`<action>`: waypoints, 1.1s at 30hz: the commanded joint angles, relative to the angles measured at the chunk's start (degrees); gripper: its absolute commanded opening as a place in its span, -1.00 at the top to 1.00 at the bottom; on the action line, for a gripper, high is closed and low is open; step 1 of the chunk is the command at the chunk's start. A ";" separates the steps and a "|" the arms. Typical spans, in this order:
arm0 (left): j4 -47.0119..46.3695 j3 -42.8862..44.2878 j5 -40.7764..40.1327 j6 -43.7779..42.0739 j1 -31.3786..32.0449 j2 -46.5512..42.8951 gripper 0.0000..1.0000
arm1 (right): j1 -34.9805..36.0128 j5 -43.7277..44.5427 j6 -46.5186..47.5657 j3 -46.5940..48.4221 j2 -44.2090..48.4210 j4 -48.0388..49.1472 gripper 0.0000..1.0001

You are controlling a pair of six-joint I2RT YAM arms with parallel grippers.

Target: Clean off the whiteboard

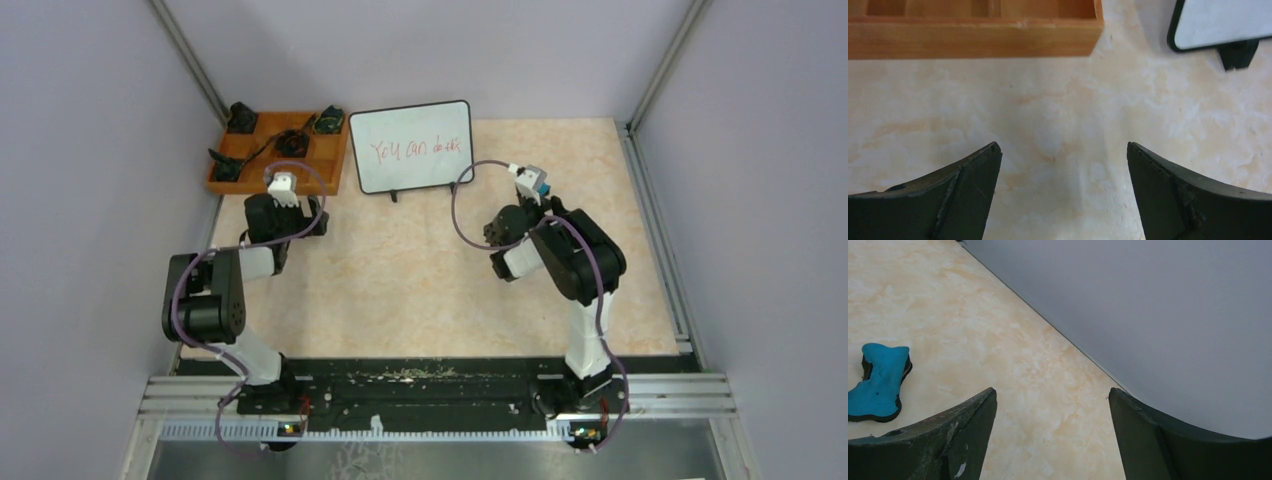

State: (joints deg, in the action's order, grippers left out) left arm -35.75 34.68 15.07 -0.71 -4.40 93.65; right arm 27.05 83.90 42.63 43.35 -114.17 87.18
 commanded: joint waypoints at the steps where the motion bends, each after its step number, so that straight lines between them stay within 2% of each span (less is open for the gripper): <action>1: 12.50 10.02 -4.20 3.93 -0.34 0.71 -0.99 | 2.54 5.59 9.53 4.68 3.63 11.81 -0.65; 4: 23.56 16.70 -1.69 1.74 -0.46 3.03 -0.99 | 3.85 8.78 15.12 6.61 5.13 11.88 -0.62; 5: 24.57 16.99 -0.10 1.08 -0.77 3.26 -0.99 | 4.19 9.73 16.68 7.12 5.74 11.85 -0.58; 9: 18.25 11.55 12.19 -2.07 -2.28 1.55 -0.99 | 5.01 12.73 22.01 8.73 8.31 11.84 -0.46; 11: 17.81 10.56 14.84 -2.84 -2.30 0.75 -0.99 | 5.12 14.06 25.29 9.80 8.77 11.86 -0.44; 18: 20.26 11.99 8.78 -4.12 -2.19 0.40 -0.99 | 6.03 15.51 32.05 13.24 8.99 11.85 -0.44; 23: 14.28 6.31 9.27 -4.45 -1.72 -4.47 -0.99 | 9.18 15.51 33.38 15.27 10.34 11.79 -0.41; 28: 13.10 5.45 11.45 -4.85 -1.59 -5.16 -0.99 | 15.76 15.58 36.43 18.32 8.78 11.64 -0.41; 33: 14.84 6.81 13.20 -5.24 -1.61 -4.05 -0.99 | 27.72 15.68 38.45 22.40 6.37 11.61 -0.42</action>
State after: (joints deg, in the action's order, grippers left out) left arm -20.51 40.29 25.63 -4.80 -6.15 89.19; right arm 46.33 89.91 78.96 61.67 -106.76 87.57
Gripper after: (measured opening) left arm 0.997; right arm 0.710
